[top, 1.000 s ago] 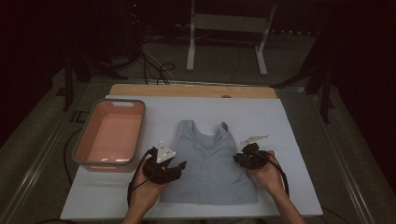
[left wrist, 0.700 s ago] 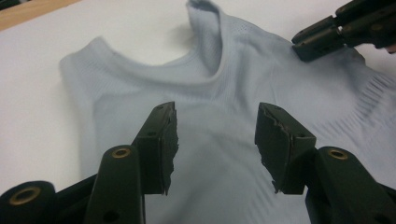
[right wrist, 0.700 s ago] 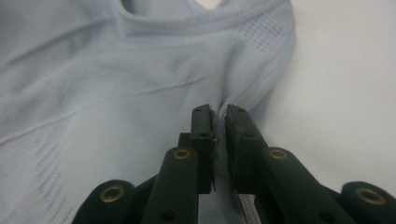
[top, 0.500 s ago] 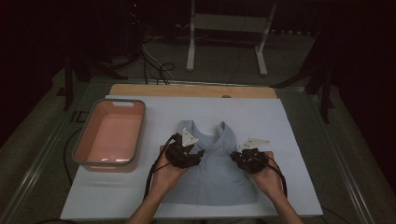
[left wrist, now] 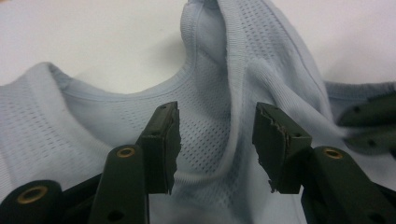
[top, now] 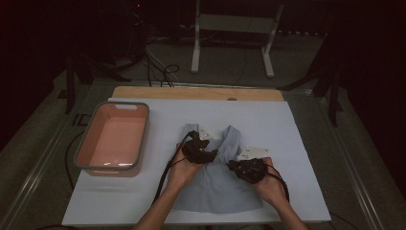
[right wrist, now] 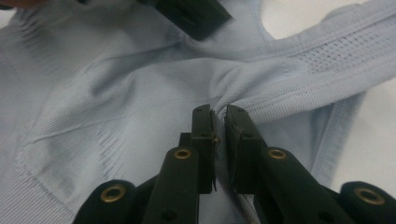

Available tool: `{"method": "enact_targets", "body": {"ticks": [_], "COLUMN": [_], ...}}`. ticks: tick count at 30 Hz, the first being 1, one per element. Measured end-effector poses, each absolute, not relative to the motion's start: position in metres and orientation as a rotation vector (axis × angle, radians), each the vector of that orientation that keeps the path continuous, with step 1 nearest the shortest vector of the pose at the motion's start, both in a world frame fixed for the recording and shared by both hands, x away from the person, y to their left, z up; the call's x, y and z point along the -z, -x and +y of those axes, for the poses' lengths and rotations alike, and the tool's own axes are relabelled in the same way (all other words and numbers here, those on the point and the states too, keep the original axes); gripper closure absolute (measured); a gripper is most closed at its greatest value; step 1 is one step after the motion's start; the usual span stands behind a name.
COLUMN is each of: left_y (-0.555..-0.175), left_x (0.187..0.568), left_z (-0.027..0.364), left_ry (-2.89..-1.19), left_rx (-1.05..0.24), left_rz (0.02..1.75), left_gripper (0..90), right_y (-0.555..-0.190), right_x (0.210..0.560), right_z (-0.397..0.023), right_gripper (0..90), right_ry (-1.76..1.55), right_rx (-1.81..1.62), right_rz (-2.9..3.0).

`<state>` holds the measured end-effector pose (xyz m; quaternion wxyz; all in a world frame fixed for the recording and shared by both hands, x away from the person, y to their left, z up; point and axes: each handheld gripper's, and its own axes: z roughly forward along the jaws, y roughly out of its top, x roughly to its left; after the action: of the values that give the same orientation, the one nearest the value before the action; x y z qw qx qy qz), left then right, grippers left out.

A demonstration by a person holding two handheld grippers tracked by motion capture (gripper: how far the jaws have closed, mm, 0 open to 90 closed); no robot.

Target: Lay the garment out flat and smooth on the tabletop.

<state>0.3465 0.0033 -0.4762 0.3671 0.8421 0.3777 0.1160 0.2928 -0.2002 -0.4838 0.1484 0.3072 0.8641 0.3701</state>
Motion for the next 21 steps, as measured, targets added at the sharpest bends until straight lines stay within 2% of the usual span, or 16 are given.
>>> {"method": "enact_targets", "body": {"ticks": [5,8,10,13,19,20,21], "left_y": [-0.352,-0.353,-0.354,-0.354,-0.35,-0.349,-0.347], "left_x": [0.482,0.484,0.485,0.486,0.481,0.478,0.476], "left_z": [-0.004,-0.011,-0.017,-0.019,-0.014,-0.01,-0.008], "left_ry": [-2.168,-2.195,-2.229,-2.259,-2.254,-2.243,-2.237], "left_rx": [-0.243,-0.22,-0.219,-0.217,-0.237,-0.242,-0.249], "left_rz": [0.965,0.938,0.925,0.91,0.908,0.907,0.906], "left_gripper": [56.9,64.0,70.8,87.3,89.2,89.2,89.2], "right_y": [-0.29,-0.291,-0.291,-0.291,-0.294,-0.296,-0.296], "right_x": [0.483,0.483,0.483,0.483,0.482,0.481,0.48], "right_z": [-0.198,-0.198,-0.198,-0.199,-0.204,-0.207,-0.208], "right_gripper": [82.6,82.6,82.5,82.3,79.5,68.8,65.5], "right_ry": [-0.852,-0.827,-0.824,-0.841,-0.852,-0.874,-0.875], "right_rx": [-1.072,-1.071,-1.071,-1.075,-1.085,-1.099,-1.103], "right_rz": [2.502,2.511,2.513,2.51,2.509,2.503,2.501]}}
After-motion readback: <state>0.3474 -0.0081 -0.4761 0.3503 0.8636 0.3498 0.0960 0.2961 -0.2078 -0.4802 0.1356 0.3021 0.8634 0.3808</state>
